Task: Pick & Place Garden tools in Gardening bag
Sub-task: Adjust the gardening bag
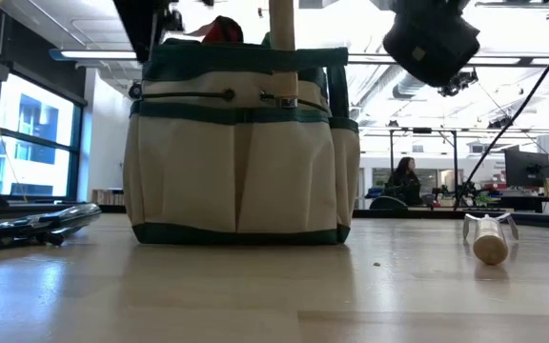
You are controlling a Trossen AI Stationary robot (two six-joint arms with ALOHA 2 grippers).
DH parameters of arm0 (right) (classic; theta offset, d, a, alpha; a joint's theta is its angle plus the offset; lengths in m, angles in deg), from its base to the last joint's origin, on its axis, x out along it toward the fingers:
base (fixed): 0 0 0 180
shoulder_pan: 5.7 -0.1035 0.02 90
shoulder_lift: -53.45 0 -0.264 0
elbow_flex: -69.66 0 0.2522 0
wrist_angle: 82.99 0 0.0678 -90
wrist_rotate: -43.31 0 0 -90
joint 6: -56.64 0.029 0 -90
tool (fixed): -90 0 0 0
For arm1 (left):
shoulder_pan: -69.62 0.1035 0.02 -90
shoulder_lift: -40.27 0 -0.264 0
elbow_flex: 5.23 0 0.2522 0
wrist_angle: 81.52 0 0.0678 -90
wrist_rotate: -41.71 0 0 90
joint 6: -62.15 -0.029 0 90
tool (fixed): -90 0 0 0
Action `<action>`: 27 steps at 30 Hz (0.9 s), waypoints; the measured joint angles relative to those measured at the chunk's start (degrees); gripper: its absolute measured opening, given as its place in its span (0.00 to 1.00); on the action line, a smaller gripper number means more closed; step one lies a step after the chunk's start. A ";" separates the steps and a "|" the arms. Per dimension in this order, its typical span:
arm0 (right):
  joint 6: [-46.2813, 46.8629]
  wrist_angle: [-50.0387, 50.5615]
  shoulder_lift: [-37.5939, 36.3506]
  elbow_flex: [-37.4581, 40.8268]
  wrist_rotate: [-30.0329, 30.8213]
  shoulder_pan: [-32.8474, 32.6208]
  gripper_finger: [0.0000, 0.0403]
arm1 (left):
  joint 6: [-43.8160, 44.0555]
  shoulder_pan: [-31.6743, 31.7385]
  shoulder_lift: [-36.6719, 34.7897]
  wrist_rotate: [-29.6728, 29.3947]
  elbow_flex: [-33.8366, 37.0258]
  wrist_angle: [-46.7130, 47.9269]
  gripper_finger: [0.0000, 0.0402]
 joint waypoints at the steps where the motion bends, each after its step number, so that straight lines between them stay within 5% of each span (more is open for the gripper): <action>1: -0.79 -1.14 0.41 0.00 2.30 -0.82 0.86 | -1.45 0.97 -0.25 1.18 1.18 -0.46 0.18; 5: -3.52 -7.13 2.15 0.00 9.43 -4.18 0.86 | -7.38 5.08 -1.54 7.46 5.94 -4.26 0.18; 10: -4.29 -13.45 6.43 -0.09 18.30 -7.04 0.84 | -9.68 9.52 -2.43 5.79 10.81 -7.20 0.18; 27: -0.90 -11.42 12.57 -2.97 13.73 -2.81 0.74 | -23.25 22.06 -3.51 24.14 26.36 -34.55 0.18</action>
